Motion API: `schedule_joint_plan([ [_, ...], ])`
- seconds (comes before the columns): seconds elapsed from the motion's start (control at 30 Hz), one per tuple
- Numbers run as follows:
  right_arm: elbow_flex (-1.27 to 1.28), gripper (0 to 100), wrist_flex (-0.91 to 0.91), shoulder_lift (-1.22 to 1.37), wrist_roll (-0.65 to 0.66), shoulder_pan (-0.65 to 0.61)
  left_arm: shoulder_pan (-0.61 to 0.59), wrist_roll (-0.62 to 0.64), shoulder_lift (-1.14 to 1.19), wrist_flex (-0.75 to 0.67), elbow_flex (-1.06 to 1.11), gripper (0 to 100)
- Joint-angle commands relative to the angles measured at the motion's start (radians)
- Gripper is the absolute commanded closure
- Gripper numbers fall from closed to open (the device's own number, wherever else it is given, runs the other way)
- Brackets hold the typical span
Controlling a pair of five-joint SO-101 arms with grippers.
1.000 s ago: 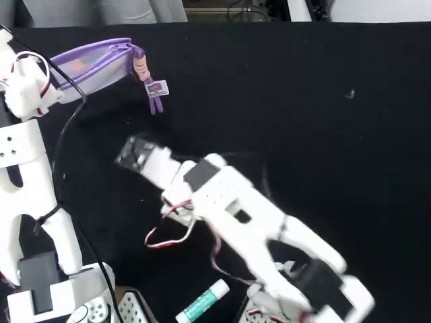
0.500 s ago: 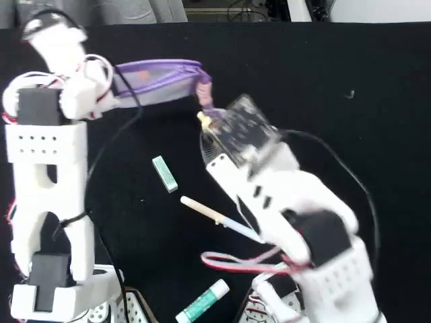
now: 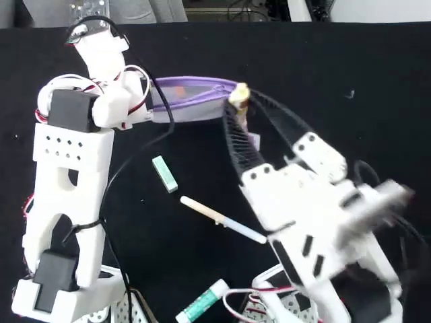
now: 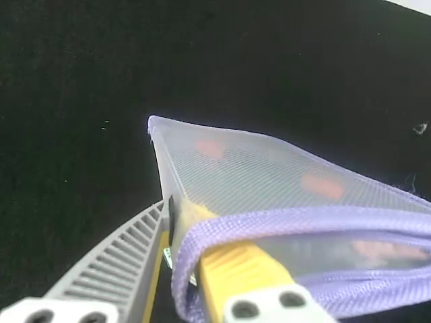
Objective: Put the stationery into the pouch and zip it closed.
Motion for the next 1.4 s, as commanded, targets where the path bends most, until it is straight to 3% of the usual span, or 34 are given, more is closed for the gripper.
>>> schedule_joint_plan([
  [0.0,0.074,98.8,-0.167,-0.051,-0.068,0.014,0.013,0.015,-0.046,0.005,-0.013,97],
  [0.37,0.414,98.8,-0.603,-0.165,-0.164,-0.018,0.013,0.012,-0.046,0.000,0.012,97],
  [0.7,0.440,98.8,-0.730,-0.145,-0.155,-0.029,0.013,0.012,-0.046,0.003,0.012,97],
  [0.97,0.450,98.8,-0.795,0.044,-0.155,-0.028,0.013,0.012,-0.046,0.003,0.012,97],
  [1.27,0.659,98.2,-0.887,0.110,-0.146,-0.029,0.007,0.012,-0.046,0.003,0.012,97],
  [1.37,0.694,84.5,-0.885,0.110,-0.069,-0.041,0.007,0.012,-0.044,0.003,0.012,97],
])
